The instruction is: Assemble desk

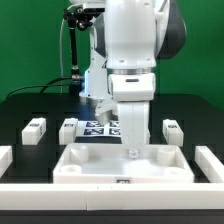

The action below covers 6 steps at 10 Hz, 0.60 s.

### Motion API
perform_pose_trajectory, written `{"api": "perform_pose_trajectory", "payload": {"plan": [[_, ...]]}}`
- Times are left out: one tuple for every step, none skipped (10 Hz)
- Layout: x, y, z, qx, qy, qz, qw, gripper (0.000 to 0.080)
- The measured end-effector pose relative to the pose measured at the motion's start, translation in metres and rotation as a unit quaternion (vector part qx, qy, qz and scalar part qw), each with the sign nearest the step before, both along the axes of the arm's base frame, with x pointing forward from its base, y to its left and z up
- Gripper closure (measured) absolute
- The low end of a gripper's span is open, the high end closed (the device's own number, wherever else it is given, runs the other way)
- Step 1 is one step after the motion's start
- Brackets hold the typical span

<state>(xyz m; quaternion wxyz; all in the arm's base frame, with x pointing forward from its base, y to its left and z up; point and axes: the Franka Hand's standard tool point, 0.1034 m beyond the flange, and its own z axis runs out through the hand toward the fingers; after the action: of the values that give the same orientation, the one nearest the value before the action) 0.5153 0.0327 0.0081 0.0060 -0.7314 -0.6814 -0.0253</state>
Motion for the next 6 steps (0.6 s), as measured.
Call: {"api": "perform_pose_trajectory", "payload": {"plan": [[0.002,0.007,0.000,0.001,0.003,0.006,1.000,0.0742],[0.002,0.014,0.000,0.002,0.007,0.010,1.000,0.0742],[0.003,0.022,0.000,0.003,0.011,0.011,1.000,0.0742],[0.003,0.025,0.000,0.000,0.016,0.012,1.000,0.0742],[0.003,0.024,0.000,-0.002,0.018,0.013,1.000,0.0742],[0.003,0.024,0.000,-0.002,0.018,0.014,1.000,0.0742]]}}
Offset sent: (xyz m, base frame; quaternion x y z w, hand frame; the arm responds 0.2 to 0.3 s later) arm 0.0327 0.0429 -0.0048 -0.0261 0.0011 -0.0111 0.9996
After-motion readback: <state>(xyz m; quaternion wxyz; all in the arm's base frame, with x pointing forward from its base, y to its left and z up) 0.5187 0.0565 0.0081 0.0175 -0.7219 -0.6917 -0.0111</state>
